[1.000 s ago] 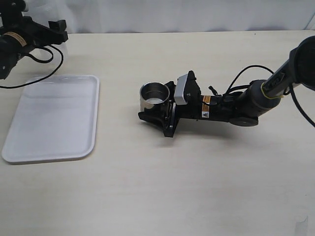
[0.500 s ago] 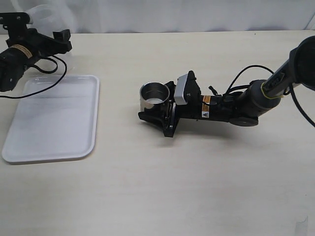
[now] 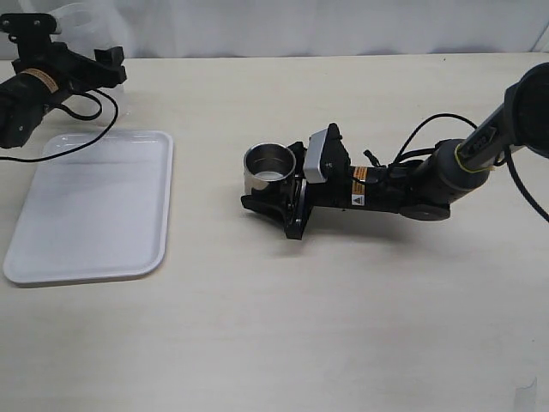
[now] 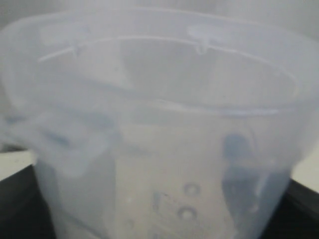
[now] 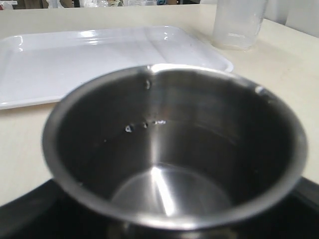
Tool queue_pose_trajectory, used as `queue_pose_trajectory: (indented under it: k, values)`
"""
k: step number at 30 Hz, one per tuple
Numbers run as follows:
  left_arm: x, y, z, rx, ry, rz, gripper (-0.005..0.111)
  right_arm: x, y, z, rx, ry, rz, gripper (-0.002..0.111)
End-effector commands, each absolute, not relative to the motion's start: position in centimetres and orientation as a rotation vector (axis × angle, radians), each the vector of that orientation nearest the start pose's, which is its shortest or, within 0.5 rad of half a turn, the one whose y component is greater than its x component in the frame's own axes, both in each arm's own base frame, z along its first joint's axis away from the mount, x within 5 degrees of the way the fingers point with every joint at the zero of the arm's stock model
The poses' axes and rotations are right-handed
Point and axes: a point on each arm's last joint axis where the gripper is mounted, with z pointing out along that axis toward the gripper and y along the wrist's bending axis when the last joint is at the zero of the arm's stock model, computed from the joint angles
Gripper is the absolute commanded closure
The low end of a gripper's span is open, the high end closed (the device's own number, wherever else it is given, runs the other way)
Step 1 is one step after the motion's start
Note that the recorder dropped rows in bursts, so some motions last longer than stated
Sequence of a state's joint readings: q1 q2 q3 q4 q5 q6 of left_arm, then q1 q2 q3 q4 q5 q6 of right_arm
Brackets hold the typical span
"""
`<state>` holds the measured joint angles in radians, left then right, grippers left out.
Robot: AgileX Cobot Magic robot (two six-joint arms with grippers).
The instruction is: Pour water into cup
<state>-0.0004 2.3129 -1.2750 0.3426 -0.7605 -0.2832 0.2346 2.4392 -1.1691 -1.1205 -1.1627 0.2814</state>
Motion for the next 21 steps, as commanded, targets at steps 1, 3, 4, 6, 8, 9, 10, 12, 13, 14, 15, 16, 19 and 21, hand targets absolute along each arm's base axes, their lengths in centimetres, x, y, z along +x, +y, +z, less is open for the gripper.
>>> queue_pose_trajectory:
  k: [1, 3, 4, 6, 8, 9, 10, 12, 13, 14, 15, 16, 19, 21]
  values:
    - [47.1, -2.8, 10.8, 0.180, 1.643, -0.271, 0.107, 37.6, 16.8, 3.6, -1.143, 1.451, 0.824, 0.104]
    - [47.1, -2.7, 10.7, 0.175, 1.650, -0.269, 0.107, 37.6, 16.8, 3.6, -1.143, 1.451, 0.824, 0.104]
    - [47.1, -2.7, 10.6, 0.172, 1.667, -0.264, 0.107, 37.6, 16.8, 3.6, -1.143, 1.451, 0.824, 0.104]
    - [47.1, -2.6, 10.3, 0.177, 1.690, -0.251, 0.107, 37.6, 16.8, 3.6, -1.143, 1.451, 0.824, 0.104]
    - [47.1, -2.6, 9.9, 0.185, 1.708, -0.240, 0.107, 37.6, 16.8, 3.6, -1.143, 1.451, 0.824, 0.104]
    - [47.1, -2.6, 9.8, 0.185, 1.711, -0.240, 0.107, 37.6, 16.8, 3.6, -1.143, 1.451, 0.824, 0.104]
    - [47.1, -2.6, 9.6, 0.184, 1.716, -0.241, 0.107, 37.6, 16.8, 3.6, -1.143, 1.451, 0.824, 0.104]
    - [47.1, -2.6, 9.1, 0.186, 1.725, -0.242, 0.107, 37.6, 16.8, 3.6, -1.143, 1.451, 0.824, 0.104]
    - [47.0, -2.6, 8.9, 0.186, 1.730, -0.243, 0.107, 37.6, 16.8, 3.6, -1.143, 1.451, 0.824, 0.104]
    - [47.0, -2.6, 8.8, 0.186, 1.732, -0.243, 0.107, 37.6, 16.8, 3.6, -1.143, 1.451, 0.824, 0.104]
    - [47.0, -2.6, 8.7, 0.185, 1.741, -0.241, 0.107, 37.6, 16.8, 3.6, -1.143, 1.451, 0.824, 0.104]
    - [47.0, -2.6, 8.6, 0.185, 1.751, -0.238, 0.107, 37.6, 16.8, 3.6, -1.143, 1.451, 0.824, 0.104]
    - [47.0, -2.6, 8.5, 0.185, 1.754, -0.238, 0.107, 37.6, 16.8, 3.6, -1.143, 1.451, 0.824, 0.104]
    - [47.0, -2.6, 8.5, 0.185, 1.754, -0.238, 0.107, 37.6, 16.8, 3.6, -1.143, 1.451, 0.824, 0.104]
